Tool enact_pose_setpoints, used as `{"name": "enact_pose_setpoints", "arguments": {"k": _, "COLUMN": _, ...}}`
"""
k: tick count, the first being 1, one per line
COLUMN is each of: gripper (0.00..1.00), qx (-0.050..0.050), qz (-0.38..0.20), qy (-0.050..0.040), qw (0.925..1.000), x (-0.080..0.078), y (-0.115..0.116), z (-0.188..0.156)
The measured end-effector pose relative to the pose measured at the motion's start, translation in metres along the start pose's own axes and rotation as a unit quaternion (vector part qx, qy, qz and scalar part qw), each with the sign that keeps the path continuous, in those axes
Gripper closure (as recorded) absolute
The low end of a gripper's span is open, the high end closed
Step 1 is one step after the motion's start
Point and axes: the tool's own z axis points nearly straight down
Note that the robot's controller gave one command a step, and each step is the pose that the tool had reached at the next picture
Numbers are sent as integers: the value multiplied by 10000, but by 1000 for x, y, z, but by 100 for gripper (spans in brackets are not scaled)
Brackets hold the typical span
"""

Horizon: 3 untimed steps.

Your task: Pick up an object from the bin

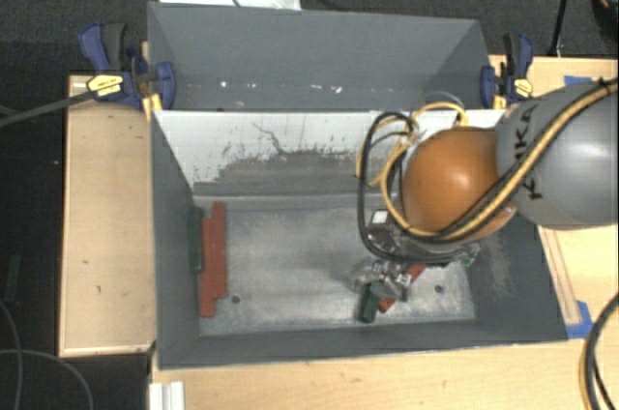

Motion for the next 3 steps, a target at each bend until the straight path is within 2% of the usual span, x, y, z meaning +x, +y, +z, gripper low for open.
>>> {"name": "enact_pose_setpoints", "arguments": {"k": 1, "gripper": 100, "qx": 10, "qz": 39, "qy": -18, "qw": 10000, "x": -1, "y": 0, "z": -9}}
{"name": "enact_pose_setpoints", "arguments": {"k": 2, "gripper": 100, "qx": 37, "qz": 67, "qy": -28, "qw": 10000, "x": -2, "y": -2, "z": -102}}
{"name": "enact_pose_setpoints", "arguments": {"k": 3, "gripper": 100, "qx": 9, "qz": 111, "qy": -17, "qw": 9999, "x": -3, "y": -3, "z": -104}}
